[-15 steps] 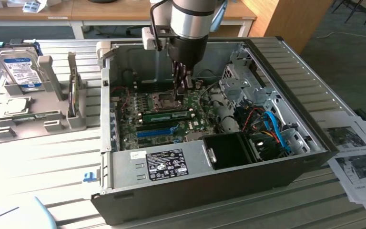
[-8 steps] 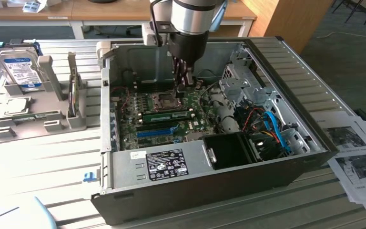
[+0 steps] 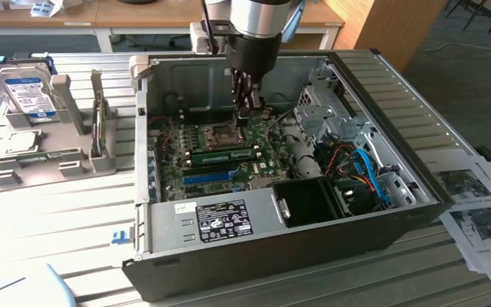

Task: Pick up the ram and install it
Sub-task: 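Insert the ram into the slot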

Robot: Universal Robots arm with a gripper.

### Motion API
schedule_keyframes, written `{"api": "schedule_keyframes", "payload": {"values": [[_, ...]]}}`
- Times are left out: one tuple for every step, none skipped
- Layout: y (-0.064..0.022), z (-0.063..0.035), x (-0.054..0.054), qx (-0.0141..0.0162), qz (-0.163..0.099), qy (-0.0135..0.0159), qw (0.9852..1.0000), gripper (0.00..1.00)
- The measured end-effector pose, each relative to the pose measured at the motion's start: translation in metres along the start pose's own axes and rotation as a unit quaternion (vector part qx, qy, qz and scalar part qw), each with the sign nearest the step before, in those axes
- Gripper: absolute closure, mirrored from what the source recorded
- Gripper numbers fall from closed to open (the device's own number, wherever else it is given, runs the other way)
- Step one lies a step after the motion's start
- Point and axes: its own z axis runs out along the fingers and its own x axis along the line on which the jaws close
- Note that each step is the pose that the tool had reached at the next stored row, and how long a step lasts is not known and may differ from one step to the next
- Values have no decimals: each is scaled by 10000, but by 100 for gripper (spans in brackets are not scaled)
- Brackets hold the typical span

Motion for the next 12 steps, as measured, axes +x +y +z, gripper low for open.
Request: {"api": "schedule_keyframes", "payload": {"values": [[1,-16,0,0,0,0,10000,82],[1,-30,0,0,0,0,10000,82],[1,-44,0,0,0,0,10000,82],[2,-58,1,0,0,0,10000,82],[2,-73,1,0,0,0,10000,82],[3,-86,1,0,0,0,10000,82],[3,-101,1,0,0,0,10000,82],[3,-115,1,0,0,0,10000,82],[4,-128,1,0,0,0,10000,82],[4,-140,1,0,0,0,10000,82],[4,-152,1,0,0,0,10000,82],[5,-164,1,0,0,-1,10000,82]]}}
